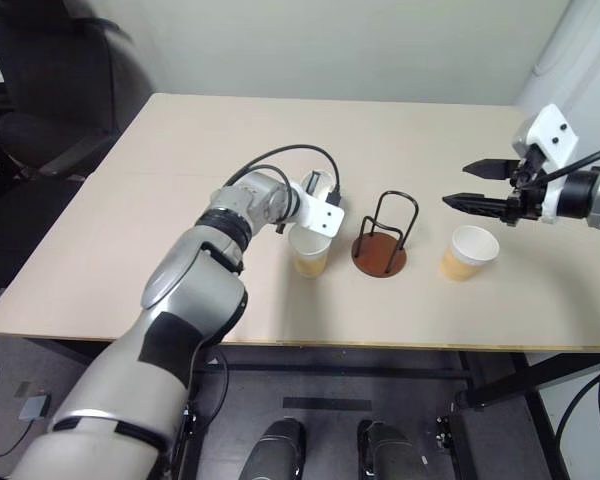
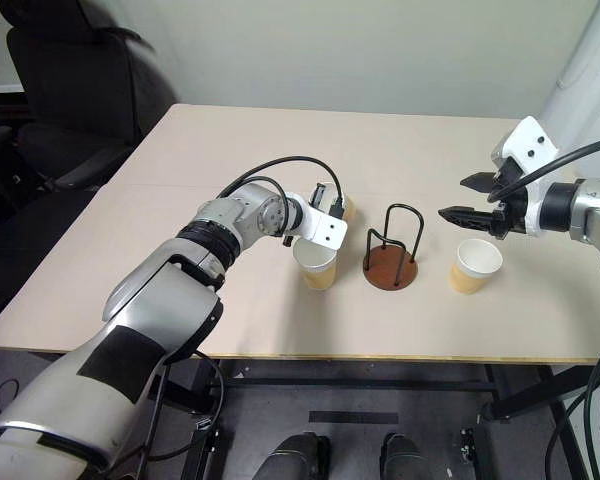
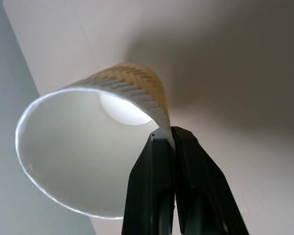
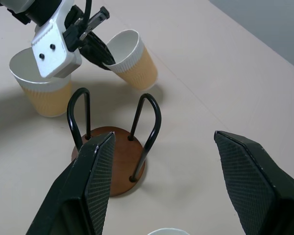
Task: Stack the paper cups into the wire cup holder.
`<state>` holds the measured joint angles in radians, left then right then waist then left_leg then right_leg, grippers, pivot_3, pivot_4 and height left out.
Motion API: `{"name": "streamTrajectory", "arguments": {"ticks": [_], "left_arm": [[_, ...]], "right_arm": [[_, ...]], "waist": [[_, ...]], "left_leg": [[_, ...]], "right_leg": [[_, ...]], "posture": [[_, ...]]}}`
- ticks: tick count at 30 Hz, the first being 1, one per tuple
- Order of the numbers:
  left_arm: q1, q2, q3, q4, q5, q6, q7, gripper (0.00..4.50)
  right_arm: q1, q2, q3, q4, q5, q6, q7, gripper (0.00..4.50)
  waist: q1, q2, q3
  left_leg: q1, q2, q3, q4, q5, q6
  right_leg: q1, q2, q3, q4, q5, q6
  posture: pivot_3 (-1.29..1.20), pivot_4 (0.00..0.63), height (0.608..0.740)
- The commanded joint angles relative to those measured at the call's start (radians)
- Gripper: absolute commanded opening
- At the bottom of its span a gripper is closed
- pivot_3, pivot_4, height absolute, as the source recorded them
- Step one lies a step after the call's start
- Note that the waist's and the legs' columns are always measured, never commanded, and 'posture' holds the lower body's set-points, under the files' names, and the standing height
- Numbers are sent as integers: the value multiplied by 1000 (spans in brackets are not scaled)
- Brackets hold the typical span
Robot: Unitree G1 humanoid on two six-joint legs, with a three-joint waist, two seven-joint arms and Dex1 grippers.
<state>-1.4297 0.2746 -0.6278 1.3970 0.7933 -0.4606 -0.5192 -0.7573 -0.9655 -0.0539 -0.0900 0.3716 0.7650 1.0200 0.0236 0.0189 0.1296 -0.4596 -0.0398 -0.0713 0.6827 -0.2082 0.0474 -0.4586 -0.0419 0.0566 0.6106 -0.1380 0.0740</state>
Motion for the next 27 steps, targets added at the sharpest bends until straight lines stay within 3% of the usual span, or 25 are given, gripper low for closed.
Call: {"name": "streamTrajectory", "arguments": {"ticks": [1, 7, 15, 20, 27], "left_arm": [[-30, 24, 3, -5, -1, -22, -44, 24], [-75, 83, 34, -7, -40, -53, -224, 24], [-226, 146, 201, -18, -227, 26, -702, 24], [-368, 106, 311, -35, -349, 114, -914, 24], [-456, 10, 374, -46, -425, 185, -1032, 24]], "right_arm": [[-8, -28, -39, -34, 17, 2, 1, 3243], [-15, -80, -15, 14, -9, -56, 58, 3243], [-28, -162, 63, 161, -116, -245, 183, 3243], [-64, -181, 82, 238, -145, -267, 247, 3243], [-106, -234, 94, 304, -174, -252, 330, 3243]], "waist": [[0, 0, 0], [0, 0, 0], [3, 0, 0], [3, -1, 0], [4, 0, 0]], "left_leg": [[0, 0, 0, 0, 0, 0], [0, 0, 0, 0, 0, 0], [-1, 0, 0, -1, -3, 4], [-3, 0, 0, -1, -4, 6], [-5, 0, 2, 0, -9, 10]], "right_leg": [[0, 0, 0, 0, 0, 0], [0, 0, 0, 0, 0, 0], [0, 0, 0, -2, -4, -7], [-1, -1, 0, -3, -5, -6], [-1, -3, 0, -4, -7, 0]], "posture": [[0, 150, 740], [0, 150, 740], [0, 150, 740], [0, 150, 740], [0, 150, 740]]}}
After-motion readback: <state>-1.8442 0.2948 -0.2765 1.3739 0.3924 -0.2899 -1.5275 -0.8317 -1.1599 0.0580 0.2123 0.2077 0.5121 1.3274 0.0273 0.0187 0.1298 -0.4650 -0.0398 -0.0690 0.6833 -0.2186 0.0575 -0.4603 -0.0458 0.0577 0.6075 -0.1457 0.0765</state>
